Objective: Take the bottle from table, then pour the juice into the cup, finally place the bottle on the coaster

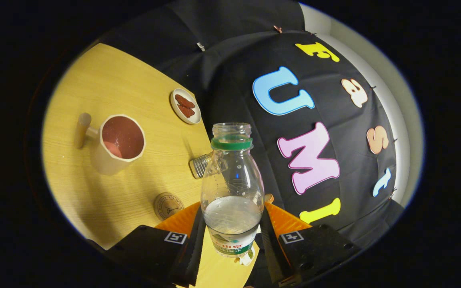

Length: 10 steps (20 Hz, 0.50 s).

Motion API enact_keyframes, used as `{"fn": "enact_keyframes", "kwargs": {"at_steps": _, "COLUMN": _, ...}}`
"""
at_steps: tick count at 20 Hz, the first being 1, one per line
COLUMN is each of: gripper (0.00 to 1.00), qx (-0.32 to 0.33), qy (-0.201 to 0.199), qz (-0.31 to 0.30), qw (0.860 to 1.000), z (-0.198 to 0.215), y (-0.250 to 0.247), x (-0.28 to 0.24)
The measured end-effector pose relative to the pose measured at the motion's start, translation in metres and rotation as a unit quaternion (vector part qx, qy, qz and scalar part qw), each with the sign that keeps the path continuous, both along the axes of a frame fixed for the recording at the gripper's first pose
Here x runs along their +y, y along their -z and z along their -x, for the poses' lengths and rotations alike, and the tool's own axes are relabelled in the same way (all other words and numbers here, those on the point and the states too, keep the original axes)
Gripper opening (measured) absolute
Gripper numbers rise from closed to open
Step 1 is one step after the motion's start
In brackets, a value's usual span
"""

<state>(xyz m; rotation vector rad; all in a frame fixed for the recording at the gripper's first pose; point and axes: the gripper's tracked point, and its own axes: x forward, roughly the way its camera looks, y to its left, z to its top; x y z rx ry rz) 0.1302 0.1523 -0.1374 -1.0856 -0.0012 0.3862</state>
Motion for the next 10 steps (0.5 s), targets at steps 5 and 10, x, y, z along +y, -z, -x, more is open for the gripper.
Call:
{"fn": "enact_keyframes", "kwargs": {"at_steps": 5, "gripper": 0.69, "qx": -0.017, "qy": -0.016, "qz": 0.04, "qw": 0.999, "z": 0.0, "y": 0.01, "x": 0.012}}
{"fn": "enact_keyframes", "kwargs": {"at_steps": 10, "gripper": 0.69, "qx": -0.023, "qy": -0.027, "qz": 0.077, "qw": 0.996, "z": -0.003, "y": 0.02, "x": 0.023}}
